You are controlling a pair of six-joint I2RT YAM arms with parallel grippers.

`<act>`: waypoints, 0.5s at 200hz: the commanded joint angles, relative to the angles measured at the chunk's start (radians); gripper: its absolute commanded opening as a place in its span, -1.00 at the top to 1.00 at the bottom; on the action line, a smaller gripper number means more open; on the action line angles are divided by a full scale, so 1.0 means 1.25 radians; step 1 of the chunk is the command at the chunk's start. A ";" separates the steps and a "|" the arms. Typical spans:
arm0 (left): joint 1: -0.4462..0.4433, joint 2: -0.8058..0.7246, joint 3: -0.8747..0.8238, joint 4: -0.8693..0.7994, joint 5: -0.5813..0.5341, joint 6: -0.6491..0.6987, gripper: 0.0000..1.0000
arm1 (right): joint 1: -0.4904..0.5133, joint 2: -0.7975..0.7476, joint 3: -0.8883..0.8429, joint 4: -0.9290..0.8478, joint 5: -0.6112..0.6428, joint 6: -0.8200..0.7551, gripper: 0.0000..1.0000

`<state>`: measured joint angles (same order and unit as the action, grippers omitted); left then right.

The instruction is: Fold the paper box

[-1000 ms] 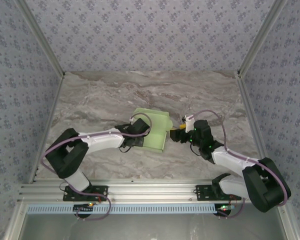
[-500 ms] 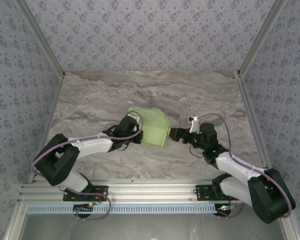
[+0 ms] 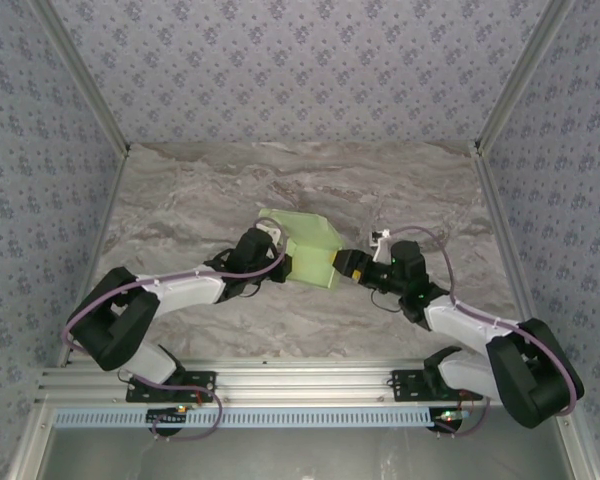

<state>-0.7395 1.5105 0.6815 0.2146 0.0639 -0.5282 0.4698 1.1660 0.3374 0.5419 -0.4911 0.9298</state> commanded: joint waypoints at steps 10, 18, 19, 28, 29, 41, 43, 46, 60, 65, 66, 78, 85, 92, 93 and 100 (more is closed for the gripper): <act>0.003 0.014 0.036 0.033 0.008 -0.019 1.00 | 0.020 0.028 0.031 0.015 0.001 0.035 -0.35; 0.003 0.015 0.038 0.032 0.007 -0.022 1.00 | 0.024 0.038 0.038 0.015 0.002 0.036 -0.29; 0.003 0.015 0.038 0.032 0.006 -0.022 1.00 | 0.024 0.039 0.039 0.015 0.002 0.036 -0.28; 0.003 0.017 0.038 0.038 0.003 -0.025 1.00 | 0.027 0.050 0.049 0.009 -0.002 0.033 -0.20; 0.003 0.018 0.038 0.039 0.002 -0.025 1.00 | 0.027 0.052 0.050 0.008 -0.003 0.033 -0.20; 0.003 0.018 0.036 0.041 -0.005 -0.029 1.00 | 0.032 0.065 0.060 0.002 -0.002 0.026 -0.09; 0.003 0.018 0.036 0.040 -0.008 -0.028 1.00 | 0.032 0.067 0.062 0.002 -0.002 0.024 -0.08; 0.003 0.018 0.036 0.040 -0.009 -0.029 1.00 | 0.033 0.070 0.063 0.000 0.000 0.022 -0.05; 0.003 0.012 0.036 0.036 -0.015 -0.031 0.96 | 0.034 0.080 0.075 -0.028 0.011 0.009 0.06; 0.003 0.009 0.034 0.035 -0.019 -0.034 0.93 | 0.034 0.084 0.081 -0.043 0.015 0.003 0.08; 0.003 0.008 0.034 0.035 -0.019 -0.034 0.92 | 0.033 0.084 0.082 -0.044 0.016 0.000 0.09; 0.003 0.002 0.028 0.038 -0.026 -0.039 0.84 | 0.035 0.094 0.097 -0.069 0.014 -0.027 0.17; 0.003 0.000 0.029 0.035 -0.031 -0.040 0.79 | 0.035 0.098 0.105 -0.084 0.014 -0.044 0.20; 0.003 -0.001 0.029 0.028 -0.037 -0.040 0.71 | 0.036 0.102 0.108 -0.092 0.017 -0.053 0.22; 0.004 -0.002 0.029 0.027 -0.038 -0.039 0.71 | 0.036 0.102 0.109 -0.094 0.018 -0.054 0.22; 0.005 -0.005 0.031 0.018 -0.043 -0.038 0.67 | 0.036 0.105 0.110 -0.099 0.024 -0.060 0.22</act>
<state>-0.7383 1.5280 0.6876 0.2264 0.0254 -0.5613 0.5068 1.2797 0.4393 0.4931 -0.4847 0.9188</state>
